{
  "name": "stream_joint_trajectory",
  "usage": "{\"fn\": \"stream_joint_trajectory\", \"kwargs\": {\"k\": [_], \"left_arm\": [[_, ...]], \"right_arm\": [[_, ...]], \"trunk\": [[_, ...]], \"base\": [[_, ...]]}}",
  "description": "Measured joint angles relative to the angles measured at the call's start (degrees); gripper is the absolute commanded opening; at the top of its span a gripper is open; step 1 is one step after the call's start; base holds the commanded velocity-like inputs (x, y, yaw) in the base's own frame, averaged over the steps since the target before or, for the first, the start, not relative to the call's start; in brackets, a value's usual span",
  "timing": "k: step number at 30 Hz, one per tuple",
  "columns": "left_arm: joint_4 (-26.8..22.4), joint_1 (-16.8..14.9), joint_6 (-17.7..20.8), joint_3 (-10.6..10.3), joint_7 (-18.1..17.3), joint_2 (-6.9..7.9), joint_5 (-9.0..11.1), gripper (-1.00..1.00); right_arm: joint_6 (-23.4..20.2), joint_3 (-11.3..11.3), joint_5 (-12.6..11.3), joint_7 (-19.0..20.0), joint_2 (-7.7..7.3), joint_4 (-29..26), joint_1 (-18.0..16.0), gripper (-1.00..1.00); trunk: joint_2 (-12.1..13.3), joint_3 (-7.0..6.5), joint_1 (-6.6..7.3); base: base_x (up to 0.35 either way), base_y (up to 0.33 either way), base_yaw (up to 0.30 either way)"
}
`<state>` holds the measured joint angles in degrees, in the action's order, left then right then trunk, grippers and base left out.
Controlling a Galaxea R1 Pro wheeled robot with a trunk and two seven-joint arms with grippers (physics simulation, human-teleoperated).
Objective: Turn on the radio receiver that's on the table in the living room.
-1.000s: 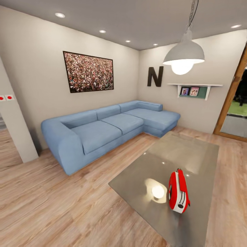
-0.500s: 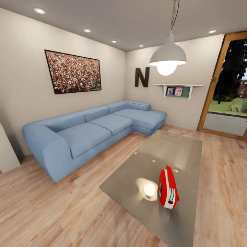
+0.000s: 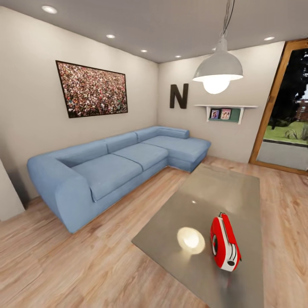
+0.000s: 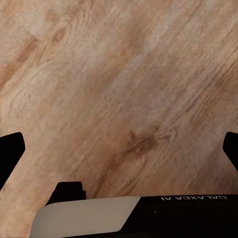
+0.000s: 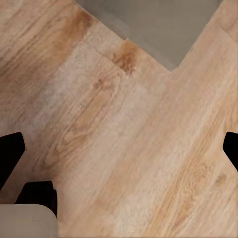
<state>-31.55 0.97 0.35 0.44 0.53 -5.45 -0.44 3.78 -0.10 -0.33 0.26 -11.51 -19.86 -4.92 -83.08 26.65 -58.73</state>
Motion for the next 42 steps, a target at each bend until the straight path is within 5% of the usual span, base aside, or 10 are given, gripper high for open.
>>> {"fn": "stream_joint_trajectory", "kwargs": {"k": [15, 19, 25, 34, 42], "left_arm": [[0.00, 0.00, -0.28, 0.00, 0.00, 0.00, -0.05, 1.00], [0.00, 0.00, -0.34, -0.01, 0.00, 0.00, -0.08, 1.00], [0.00, 0.00, -0.35, -0.03, 0.00, 0.00, -0.08, 1.00], [0.00, 0.00, -0.35, -0.02, 0.00, 0.00, -0.09, 1.00], [0.00, 0.00, -0.35, -0.02, 0.00, 0.00, -0.08, 1.00]], "right_arm": [[-0.33, 0.07, 0.59, -0.06, 0.00, -1.35, -0.10, 1.00], [-2.38, 0.01, 1.07, -0.17, -0.06, -11.53, -0.46, 1.00], [-16.63, -0.17, 0.74, -0.13, 0.06, -29.88, -0.53, 1.00], [-22.72, -0.66, 0.44, -0.22, 0.09, -42.69, -0.53, 1.00], [-29.04, -0.77, 0.42, -0.18, 0.01, -48.42, -0.53, 1.00]], "trunk": [[0.00, 0.00, 0.00], [0.00, 0.00, 0.00], [0.00, 0.00, 0.00], [0.00, 0.00, 0.00], [0.00, 0.00, 0.00]], "base": [[0.085, 0.059, -0.086], [0.000, 0.000, 0.000], [0.000, 0.000, 0.000], [0.000, 0.000, 0.000], [0.000, 0.000, 0.000]]}}
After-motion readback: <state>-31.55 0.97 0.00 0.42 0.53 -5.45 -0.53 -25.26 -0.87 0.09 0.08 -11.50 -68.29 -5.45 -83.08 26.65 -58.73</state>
